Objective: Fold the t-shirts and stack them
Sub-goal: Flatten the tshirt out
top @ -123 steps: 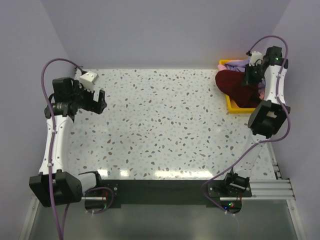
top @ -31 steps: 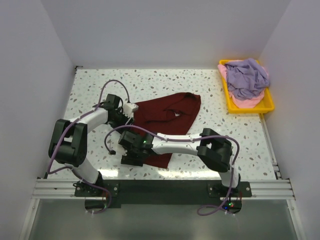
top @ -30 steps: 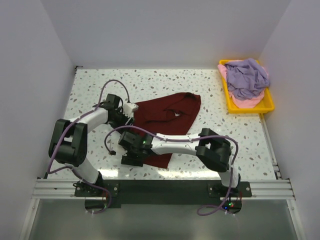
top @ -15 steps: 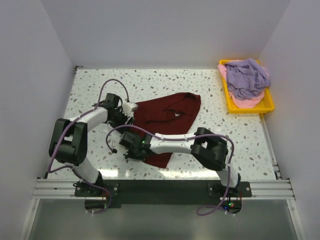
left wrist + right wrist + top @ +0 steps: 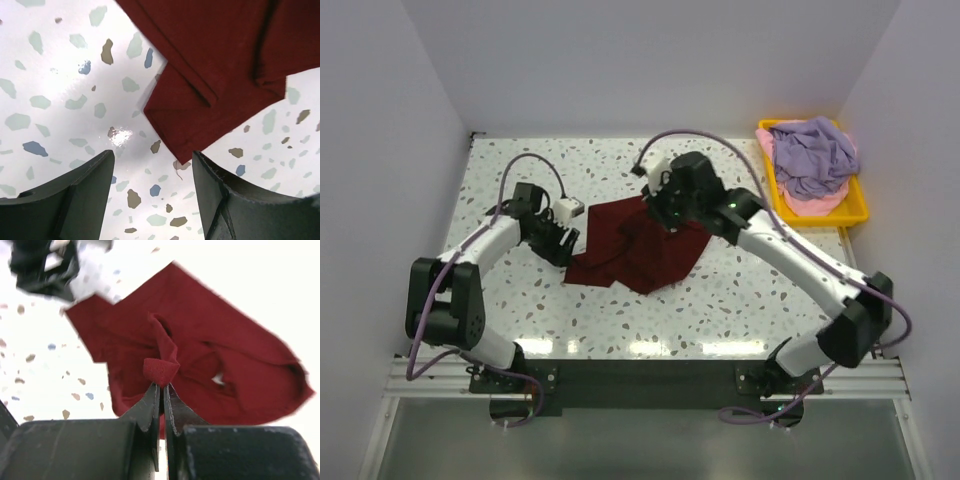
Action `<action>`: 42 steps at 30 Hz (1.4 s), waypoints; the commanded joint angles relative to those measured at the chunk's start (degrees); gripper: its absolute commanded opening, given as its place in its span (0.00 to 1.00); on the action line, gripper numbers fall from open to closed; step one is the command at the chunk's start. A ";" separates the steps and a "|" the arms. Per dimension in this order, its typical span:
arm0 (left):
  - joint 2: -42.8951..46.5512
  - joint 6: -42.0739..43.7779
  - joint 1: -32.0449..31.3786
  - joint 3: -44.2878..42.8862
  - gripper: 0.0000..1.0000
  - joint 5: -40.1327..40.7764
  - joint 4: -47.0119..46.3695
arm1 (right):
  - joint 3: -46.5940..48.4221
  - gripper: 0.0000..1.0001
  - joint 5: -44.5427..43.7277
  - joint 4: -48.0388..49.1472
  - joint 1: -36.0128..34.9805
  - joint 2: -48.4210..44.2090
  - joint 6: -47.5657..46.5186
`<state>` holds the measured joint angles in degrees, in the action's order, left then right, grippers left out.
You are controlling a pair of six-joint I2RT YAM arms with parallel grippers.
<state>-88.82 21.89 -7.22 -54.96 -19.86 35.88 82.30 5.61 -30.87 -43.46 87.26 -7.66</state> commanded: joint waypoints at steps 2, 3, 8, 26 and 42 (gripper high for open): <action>3.12 0.87 -0.69 1.34 0.68 -3.00 0.95 | -3.02 0.00 -0.59 -3.49 5.13 -7.01 1.59; 3.12 0.79 -0.95 1.87 0.67 -2.99 0.60 | -3.98 0.00 -1.55 -3.49 7.75 -9.28 1.94; 2.51 0.61 -2.62 4.33 0.65 -0.19 -2.38 | -6.63 0.00 -5.51 -5.33 14.27 -14.31 1.51; -3.47 -0.09 -13.60 8.81 0.53 15.11 -7.23 | -12.17 0.00 -16.59 -7.18 20.52 -24.24 2.04; 0.93 3.51 1.41 -26.37 0.00 11.77 10.87 | -0.14 0.00 -20.29 3.00 27.55 -22.06 -9.82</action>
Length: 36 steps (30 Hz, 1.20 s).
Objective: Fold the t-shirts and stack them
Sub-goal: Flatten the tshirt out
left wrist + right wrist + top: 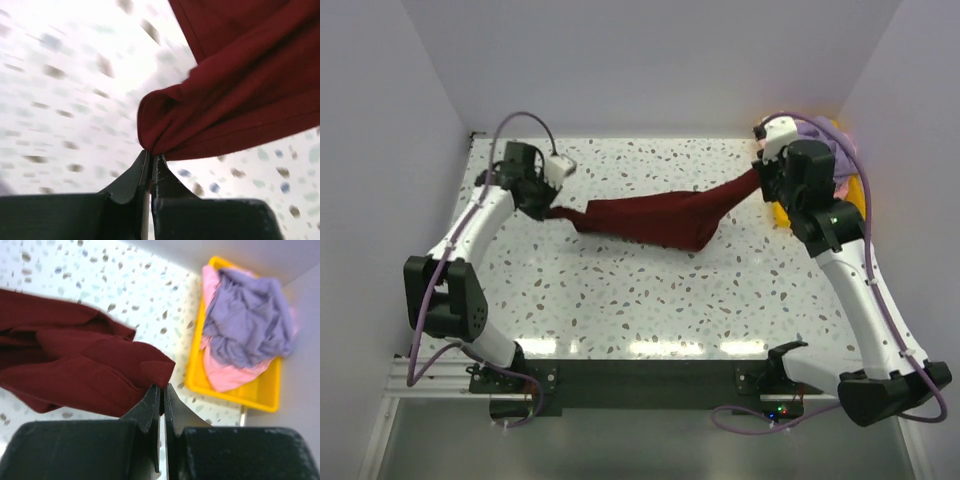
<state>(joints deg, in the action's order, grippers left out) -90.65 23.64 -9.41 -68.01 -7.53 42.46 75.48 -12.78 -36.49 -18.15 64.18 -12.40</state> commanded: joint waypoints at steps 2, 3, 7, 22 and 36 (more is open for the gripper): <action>1.72 1.68 3.96 -19.68 0.00 -0.12 6.13 | 11.86 0.00 -0.68 11.33 4.78 4.78 -5.87; 0.92 1.15 4.05 -26.06 0.00 0.23 6.84 | 13.79 0.00 -0.41 12.14 5.49 6.29 -6.23; -3.82 -1.83 5.10 -41.83 0.00 4.09 7.99 | 28.88 0.00 1.43 13.90 9.36 14.81 -5.26; 12.77 -6.67 8.44 -38.43 0.00 12.53 -5.89 | 41.59 0.00 2.40 13.29 11.82 14.05 -7.99; 28.14 -8.70 8.44 -36.14 0.00 12.37 -5.99 | 48.96 0.00 6.10 7.14 11.74 5.25 -8.33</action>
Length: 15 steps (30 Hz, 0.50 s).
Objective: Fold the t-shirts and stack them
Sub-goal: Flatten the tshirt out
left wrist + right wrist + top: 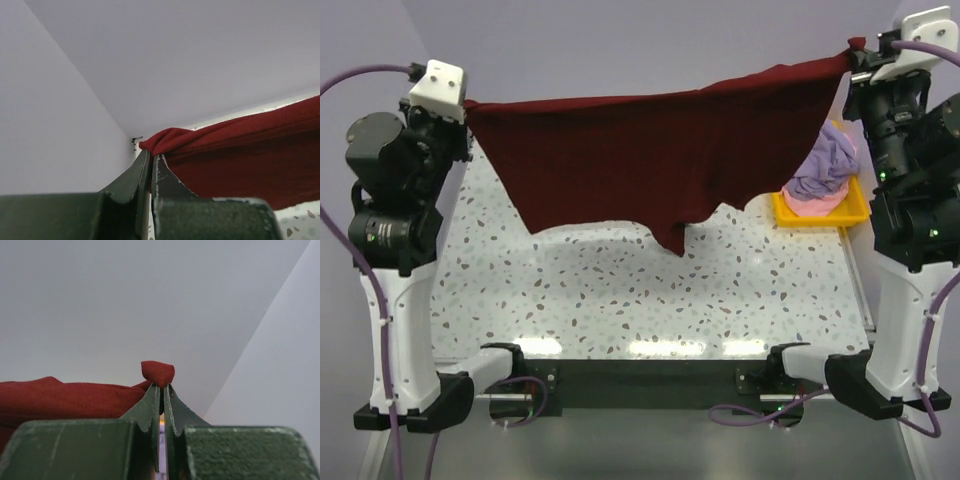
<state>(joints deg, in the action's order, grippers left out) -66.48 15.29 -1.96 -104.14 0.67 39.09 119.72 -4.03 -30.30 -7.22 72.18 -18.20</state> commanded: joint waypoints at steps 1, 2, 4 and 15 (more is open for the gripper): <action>4.86 -0.26 1.08 0.07 0.00 3.47 -2.27 | 5.34 0.00 -2.65 0.34 0.81 -3.27 -2.89; 5.65 0.35 0.99 0.34 0.00 3.29 -2.00 | 5.78 0.00 -2.65 0.25 0.89 -3.80 -3.51; 8.72 0.88 0.99 0.86 0.00 2.85 -0.87 | 6.57 0.00 -2.56 -0.28 0.90 -5.90 -4.21; 19.90 3.08 0.99 1.13 0.00 0.13 7.91 | 8.43 0.00 0.78 -4.23 0.89 -12.86 -8.78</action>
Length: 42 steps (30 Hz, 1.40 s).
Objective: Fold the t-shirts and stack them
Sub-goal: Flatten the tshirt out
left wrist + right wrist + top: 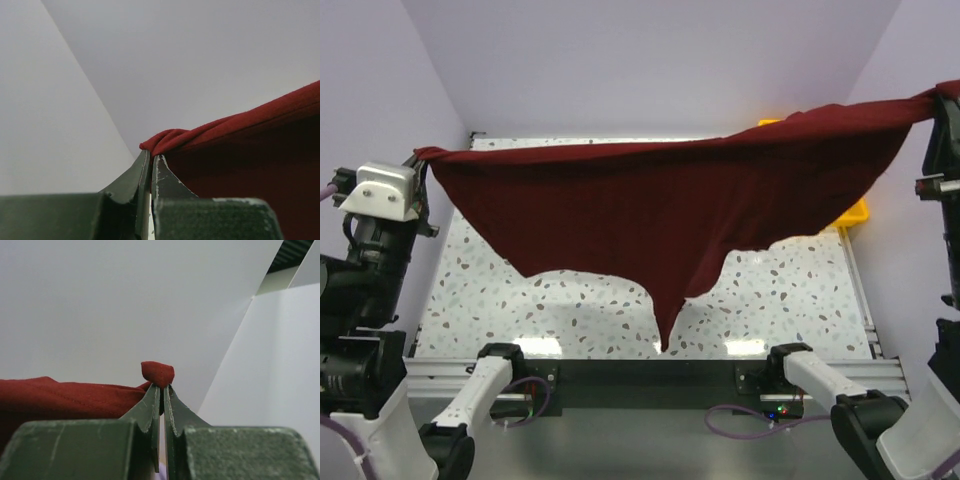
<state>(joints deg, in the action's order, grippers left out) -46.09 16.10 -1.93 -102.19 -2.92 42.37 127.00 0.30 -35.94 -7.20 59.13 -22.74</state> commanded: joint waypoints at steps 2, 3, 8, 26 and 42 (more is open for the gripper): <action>-1.11 2.71 0.97 -0.91 0.00 4.06 6.31 | -1.03 0.00 -3.37 1.66 0.79 0.72 -4.77; -1.81 2.88 0.97 -0.56 0.00 4.32 7.63 | -2.53 0.00 -3.11 2.19 0.79 0.81 -5.03; -4.27 4.03 0.97 7.25 0.00 3.88 7.65 | -15.44 0.00 -0.91 9.65 0.87 2.39 -6.52; -54.25 -1.15 1.32 16.53 0.09 8.01 -20.40 | 10.53 0.60 -10.82 18.04 -7.30 72.61 -9.85; -50.17 3.32 5.54 24.40 0.61 -8.06 -11.28 | -13.79 0.96 -1.37 -2.88 -6.77 56.45 -7.05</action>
<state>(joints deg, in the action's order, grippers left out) -100.92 14.98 3.97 -80.01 -4.67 28.40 114.69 -6.28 -32.27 -14.09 121.03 -31.07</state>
